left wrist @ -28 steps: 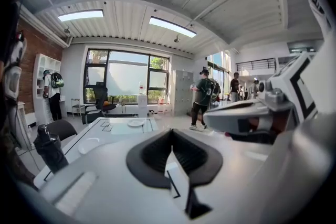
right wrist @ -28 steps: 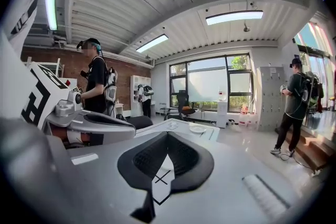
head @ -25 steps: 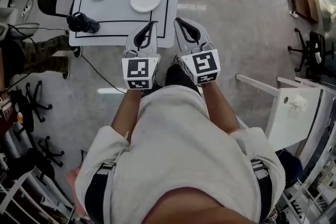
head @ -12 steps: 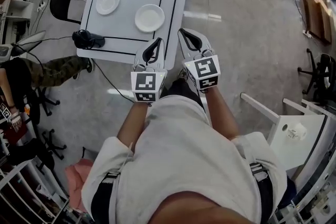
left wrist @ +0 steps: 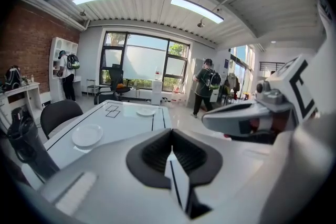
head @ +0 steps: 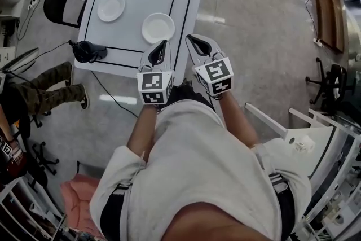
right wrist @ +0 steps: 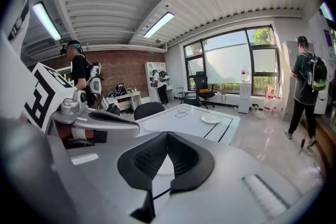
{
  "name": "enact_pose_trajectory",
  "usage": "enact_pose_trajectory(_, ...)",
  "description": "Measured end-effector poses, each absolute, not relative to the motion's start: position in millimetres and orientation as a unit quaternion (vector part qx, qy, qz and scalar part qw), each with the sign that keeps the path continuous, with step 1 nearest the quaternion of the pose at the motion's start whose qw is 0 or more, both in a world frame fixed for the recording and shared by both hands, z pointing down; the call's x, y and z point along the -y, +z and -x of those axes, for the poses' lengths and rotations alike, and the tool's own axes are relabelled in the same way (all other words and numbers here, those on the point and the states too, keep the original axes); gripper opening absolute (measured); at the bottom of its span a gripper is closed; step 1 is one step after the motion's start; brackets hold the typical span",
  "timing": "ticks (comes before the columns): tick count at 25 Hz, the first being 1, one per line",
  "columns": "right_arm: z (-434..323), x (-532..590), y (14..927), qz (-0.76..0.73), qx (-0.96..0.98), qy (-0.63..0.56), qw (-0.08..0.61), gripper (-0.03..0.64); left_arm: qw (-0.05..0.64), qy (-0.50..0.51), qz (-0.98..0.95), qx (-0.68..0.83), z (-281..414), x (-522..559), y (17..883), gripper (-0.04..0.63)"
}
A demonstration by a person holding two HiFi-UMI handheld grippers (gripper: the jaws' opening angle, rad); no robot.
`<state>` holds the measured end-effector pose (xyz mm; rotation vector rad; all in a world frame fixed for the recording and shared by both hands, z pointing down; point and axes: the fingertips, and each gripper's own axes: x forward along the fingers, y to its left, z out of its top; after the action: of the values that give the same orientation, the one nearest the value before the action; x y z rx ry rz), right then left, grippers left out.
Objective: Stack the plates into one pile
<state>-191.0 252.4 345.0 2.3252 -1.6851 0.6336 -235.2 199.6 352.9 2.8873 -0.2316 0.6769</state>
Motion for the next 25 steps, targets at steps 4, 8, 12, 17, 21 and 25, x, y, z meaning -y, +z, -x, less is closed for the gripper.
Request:
enact_pose_trajectory(4, 180.1, -230.5, 344.0, -0.765, 0.592, 0.182, 0.175, 0.0, 0.108, 0.214, -0.967, 0.091, 205.7, -176.1, 358.9, 0.002)
enact_pose_trajectory(8, 151.5, -229.0, 370.0, -0.75, 0.598, 0.217, 0.184, 0.0, 0.134, 0.229, -0.958, 0.111, 177.0, -180.0, 379.7, 0.002)
enact_pose_trajectory(12, 129.3, -214.8, 394.1, -0.709, 0.64, 0.23, 0.187, 0.0, 0.145, 0.258, -0.941, 0.163, 171.8, -166.9, 410.1, 0.002)
enact_pose_trajectory(17, 115.3, -203.6, 415.6, -0.625, 0.724, 0.184, 0.228, 0.0, 0.164, 0.27, -0.911, 0.266, 186.9, -163.8, 429.4, 0.002)
enact_pose_trajectory(21, 124.0, -189.3, 429.7, -0.594, 0.747, 0.196, 0.225, 0.0, 0.185, 0.296, -0.881, 0.32, 227.1, -153.1, 446.1, 0.002)
enact_pose_trajectory(25, 144.9, -173.1, 439.7, -0.571, 0.756, 0.212, 0.239, 0.0, 0.231, 0.316, -0.857, 0.336, 256.7, -139.9, 463.0, 0.002)
